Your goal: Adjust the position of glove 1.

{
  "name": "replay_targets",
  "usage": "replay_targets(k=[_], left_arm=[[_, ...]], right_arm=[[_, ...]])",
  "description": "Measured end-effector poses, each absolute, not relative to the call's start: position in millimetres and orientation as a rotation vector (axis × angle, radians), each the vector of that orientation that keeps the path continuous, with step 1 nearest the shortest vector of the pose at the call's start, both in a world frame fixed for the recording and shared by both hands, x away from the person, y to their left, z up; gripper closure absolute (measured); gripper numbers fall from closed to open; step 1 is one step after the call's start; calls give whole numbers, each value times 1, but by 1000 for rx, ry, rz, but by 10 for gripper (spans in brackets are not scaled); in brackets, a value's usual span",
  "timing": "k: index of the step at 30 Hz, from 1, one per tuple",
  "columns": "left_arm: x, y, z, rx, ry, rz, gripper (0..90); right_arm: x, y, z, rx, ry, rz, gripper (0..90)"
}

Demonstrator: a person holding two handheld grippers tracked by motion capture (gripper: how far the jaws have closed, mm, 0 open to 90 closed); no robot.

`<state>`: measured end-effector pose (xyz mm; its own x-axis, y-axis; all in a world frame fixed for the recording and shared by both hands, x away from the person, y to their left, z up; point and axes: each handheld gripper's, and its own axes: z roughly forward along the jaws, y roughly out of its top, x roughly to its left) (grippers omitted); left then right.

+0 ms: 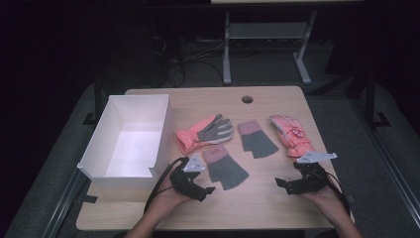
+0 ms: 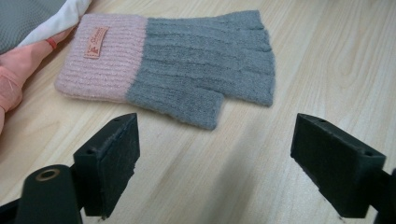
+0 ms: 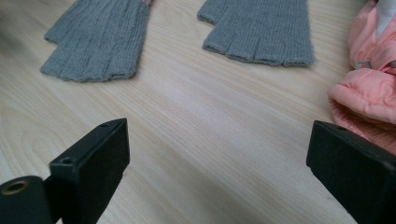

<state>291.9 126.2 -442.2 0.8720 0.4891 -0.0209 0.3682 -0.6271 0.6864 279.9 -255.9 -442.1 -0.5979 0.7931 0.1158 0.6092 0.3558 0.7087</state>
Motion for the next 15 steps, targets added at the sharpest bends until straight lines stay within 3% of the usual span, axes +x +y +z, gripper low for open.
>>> replay_targets(k=[7,14,15], left_arm=[[291,124,-444,2350,612,206,211],[291,128,-442,2360,597,197,214],[291,128,-442,2360,597,197,214]], right_arm=[[279,-255,-441,1257,2371,1098,142],[277,-253,-438,1266,2386,1151,493],[277,-253,-438,1266,2386,1151,493]])
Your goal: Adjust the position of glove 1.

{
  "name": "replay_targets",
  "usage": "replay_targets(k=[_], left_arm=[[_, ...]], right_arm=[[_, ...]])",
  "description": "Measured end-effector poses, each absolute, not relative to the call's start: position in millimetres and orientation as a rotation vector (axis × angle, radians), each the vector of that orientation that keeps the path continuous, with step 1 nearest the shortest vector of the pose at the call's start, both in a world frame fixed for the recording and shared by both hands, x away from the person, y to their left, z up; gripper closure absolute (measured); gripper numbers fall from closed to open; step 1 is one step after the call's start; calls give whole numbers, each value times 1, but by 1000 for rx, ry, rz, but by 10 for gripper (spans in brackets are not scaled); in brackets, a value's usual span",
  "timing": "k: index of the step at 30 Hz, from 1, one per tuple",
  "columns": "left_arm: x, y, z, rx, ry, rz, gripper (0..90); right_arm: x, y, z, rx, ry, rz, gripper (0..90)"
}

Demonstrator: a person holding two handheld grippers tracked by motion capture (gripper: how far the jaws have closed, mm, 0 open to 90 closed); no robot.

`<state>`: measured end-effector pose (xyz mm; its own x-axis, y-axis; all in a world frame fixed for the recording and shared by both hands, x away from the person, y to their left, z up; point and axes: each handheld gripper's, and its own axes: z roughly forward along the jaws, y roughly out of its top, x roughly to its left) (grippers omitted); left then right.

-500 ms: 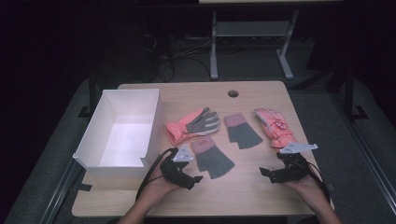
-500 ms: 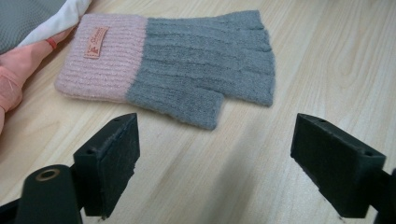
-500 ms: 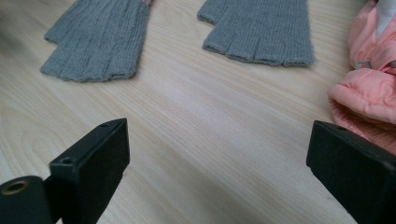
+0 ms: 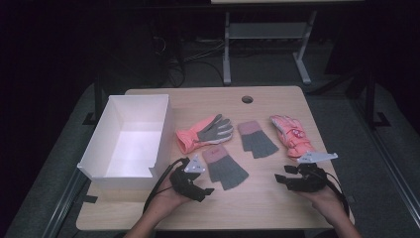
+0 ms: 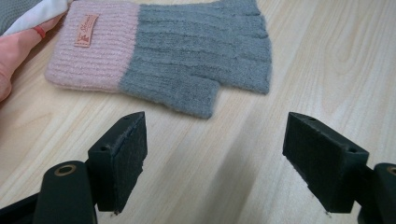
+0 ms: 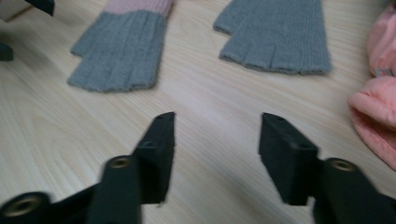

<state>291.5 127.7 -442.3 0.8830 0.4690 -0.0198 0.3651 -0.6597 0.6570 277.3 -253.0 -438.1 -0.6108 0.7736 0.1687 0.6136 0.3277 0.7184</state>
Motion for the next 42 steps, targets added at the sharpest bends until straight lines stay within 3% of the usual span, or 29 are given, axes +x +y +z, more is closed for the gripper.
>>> replay_targets(k=[2,9,11,27,42], left_arm=[[292,129,-441,2347,597,197,214],[290,131,-444,2332,596,192,201],[289,130,-445,2325,602,181,190],[290,130,-447,2310,596,194,171],[291,132,-450,2306,608,187,171]], right_arm=[[279,-249,-436,1253,2393,1171,616],[283,-233,-433,1177,2436,1186,874],[284,-226,-433,1140,2455,1172,900],[301,-182,-427,1008,2503,1229,900],[313,-124,-446,899,2636,1193,900]])
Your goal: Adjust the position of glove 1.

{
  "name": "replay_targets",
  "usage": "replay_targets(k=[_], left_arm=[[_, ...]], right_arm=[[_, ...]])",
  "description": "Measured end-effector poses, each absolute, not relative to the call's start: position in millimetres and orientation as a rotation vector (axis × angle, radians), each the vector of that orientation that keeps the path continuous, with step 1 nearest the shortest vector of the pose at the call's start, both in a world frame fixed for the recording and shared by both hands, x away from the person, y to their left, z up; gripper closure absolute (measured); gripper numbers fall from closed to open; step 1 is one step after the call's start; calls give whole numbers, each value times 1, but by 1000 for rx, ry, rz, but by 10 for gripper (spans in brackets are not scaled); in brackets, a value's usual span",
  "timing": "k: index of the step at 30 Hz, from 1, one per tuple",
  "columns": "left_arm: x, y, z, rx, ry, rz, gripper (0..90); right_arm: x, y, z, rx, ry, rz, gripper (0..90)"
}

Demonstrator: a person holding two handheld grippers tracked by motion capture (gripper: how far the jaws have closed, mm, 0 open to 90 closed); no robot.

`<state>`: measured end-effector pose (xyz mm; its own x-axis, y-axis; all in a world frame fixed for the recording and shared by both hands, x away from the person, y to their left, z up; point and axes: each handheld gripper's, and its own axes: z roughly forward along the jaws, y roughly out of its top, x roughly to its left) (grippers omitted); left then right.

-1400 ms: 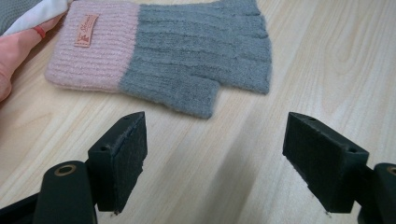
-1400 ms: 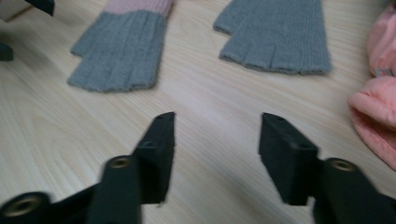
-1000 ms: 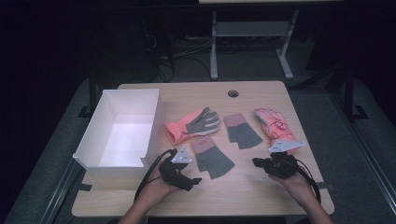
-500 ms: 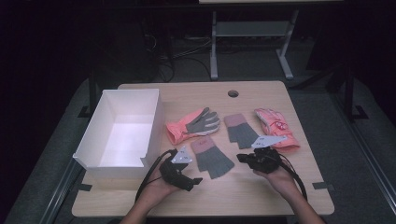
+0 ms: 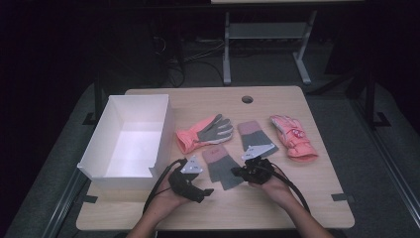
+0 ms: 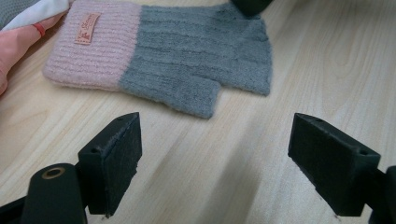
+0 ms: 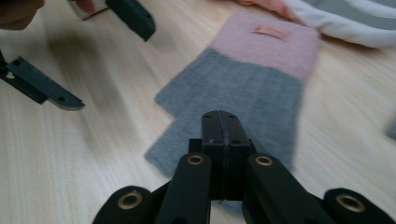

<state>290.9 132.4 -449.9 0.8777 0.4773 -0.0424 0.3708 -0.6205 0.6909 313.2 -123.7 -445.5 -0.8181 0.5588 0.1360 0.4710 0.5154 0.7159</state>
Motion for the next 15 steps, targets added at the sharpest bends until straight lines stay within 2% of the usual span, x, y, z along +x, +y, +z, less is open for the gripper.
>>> replay_targets(k=[15], left_arm=[[292,132,-452,2318,607,178,171]], right_arm=[[300,-94,-462,770,2766,1103,900]])
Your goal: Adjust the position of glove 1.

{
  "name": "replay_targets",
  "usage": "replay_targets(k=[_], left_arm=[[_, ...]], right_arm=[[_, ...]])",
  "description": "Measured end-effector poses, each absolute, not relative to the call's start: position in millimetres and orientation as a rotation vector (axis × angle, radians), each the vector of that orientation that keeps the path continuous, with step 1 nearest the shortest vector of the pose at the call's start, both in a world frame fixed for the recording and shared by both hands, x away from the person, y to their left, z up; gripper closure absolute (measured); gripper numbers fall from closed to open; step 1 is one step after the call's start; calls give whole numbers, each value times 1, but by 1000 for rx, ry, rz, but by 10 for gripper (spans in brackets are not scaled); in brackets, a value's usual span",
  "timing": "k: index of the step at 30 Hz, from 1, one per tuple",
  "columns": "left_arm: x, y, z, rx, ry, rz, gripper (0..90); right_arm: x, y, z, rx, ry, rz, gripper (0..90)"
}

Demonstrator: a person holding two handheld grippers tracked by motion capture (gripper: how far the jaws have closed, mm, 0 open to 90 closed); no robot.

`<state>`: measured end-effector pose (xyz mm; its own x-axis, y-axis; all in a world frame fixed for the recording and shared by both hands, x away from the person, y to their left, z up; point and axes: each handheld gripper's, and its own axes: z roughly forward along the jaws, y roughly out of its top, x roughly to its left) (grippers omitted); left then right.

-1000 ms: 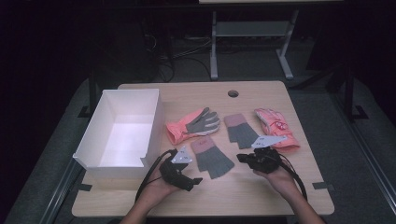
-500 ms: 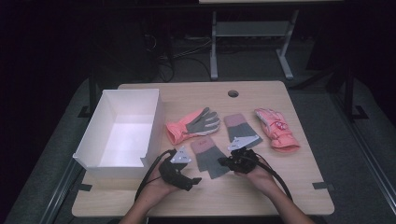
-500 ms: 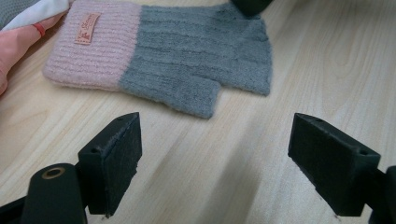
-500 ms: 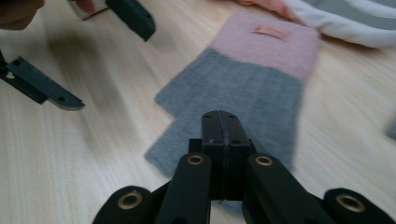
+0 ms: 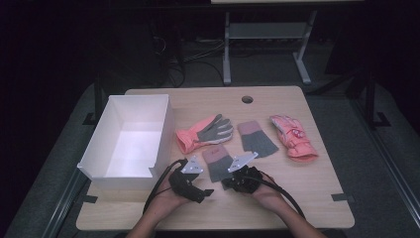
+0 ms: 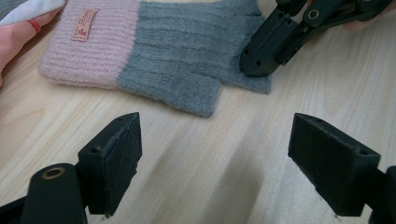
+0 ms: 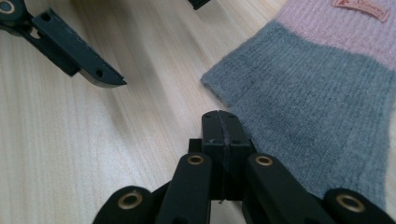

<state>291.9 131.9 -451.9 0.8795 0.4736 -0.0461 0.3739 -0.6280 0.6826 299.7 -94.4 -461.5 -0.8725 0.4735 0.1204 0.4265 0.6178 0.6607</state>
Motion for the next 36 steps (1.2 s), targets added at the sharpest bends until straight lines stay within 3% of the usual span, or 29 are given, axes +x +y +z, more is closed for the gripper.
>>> replay_targets(k=[17,36], left_arm=[[291,133,-451,2314,610,177,171],[292,132,-451,2317,606,179,171]], right_arm=[[295,-119,-459,793,2767,1041,900],[279,-203,-456,957,2714,960,900]])
